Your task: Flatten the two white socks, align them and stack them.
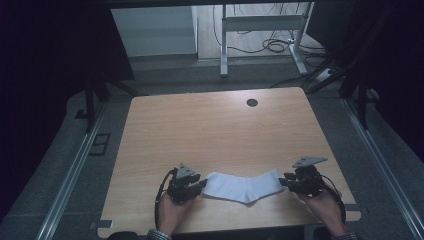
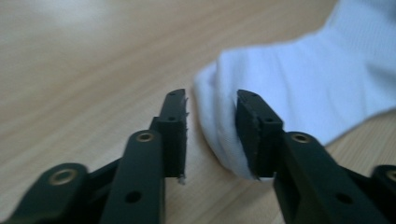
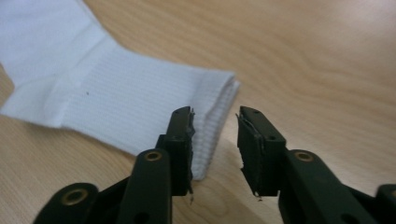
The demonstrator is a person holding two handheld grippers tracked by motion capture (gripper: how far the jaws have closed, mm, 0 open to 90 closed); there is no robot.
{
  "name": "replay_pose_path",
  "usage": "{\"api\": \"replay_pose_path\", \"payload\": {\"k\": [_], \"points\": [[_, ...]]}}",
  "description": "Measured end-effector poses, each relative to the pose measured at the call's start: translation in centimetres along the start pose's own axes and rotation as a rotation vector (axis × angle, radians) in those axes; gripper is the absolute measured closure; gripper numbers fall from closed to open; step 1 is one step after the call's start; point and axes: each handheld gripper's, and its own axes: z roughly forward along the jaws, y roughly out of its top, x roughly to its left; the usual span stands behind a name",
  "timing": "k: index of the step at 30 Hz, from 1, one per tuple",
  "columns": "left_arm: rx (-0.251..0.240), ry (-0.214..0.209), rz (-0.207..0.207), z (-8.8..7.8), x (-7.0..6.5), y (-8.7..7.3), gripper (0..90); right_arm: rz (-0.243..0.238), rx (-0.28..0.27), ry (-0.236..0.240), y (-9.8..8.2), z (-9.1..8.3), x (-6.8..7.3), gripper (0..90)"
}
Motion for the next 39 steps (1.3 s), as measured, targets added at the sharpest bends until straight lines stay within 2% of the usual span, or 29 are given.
{"api": "replay_pose_path", "payload": {"k": [2,5,10,13,16,18,21,23,26,28,33,39], "points": [[-0.013,-0.01,-0.021,-0.2,0.1,0.3,51.5,0.004,-0.011,-0.006,0.2,-0.4,0.0,61.5],[-0.007,-0.007,-0.018,0.1,-0.2,0.2,47.2,-0.001,-0.019,-0.002,0.6,0.0,0.4,59.0],[0.03,0.019,-0.013,1.4,-0.2,-0.5,45.5,-0.02,-0.002,-0.01,0.6,1.2,1.0,57.0],[0.032,0.022,-0.023,1.8,0.1,-0.7,44.7,-0.009,0.017,-0.02,0.4,1.7,1.0,55.8],[0.034,0.023,-0.008,2.1,0.2,-0.8,44.8,-0.002,0.033,-0.026,0.1,2.0,0.8,55.3],[0.037,0.03,0.009,2.2,0.0,-0.8,46.4,0.005,0.042,-0.024,0.0,2.2,0.8,55.3],[0.053,0.046,0.08,2.3,-0.4,-0.7,53.5,0.018,0.052,-0.009,-0.2,2.4,0.9,59.9],[0.062,0.024,0.106,2.3,-0.6,-0.7,60.9,0.023,0.055,0.007,-0.2,2.4,0.9,65.5],[0.065,-0.023,0.082,2.4,-0.6,-0.7,77.4,0.038,0.062,0.026,-0.2,2.4,0.9,74.2],[0.064,-0.029,0.067,2.4,-0.6,-0.7,81.4,0.052,0.066,0.037,-0.1,2.4,0.9,76.4],[0.048,-0.047,0.04,1.9,-0.1,-0.2,82.7,0.068,0.054,0.062,0.0,2.1,0.8,77.9],[0.012,-0.039,0.04,0.8,0.4,1.3,82.7,0.047,0.003,0.072,1.4,1.3,1.0,77.9]]}}
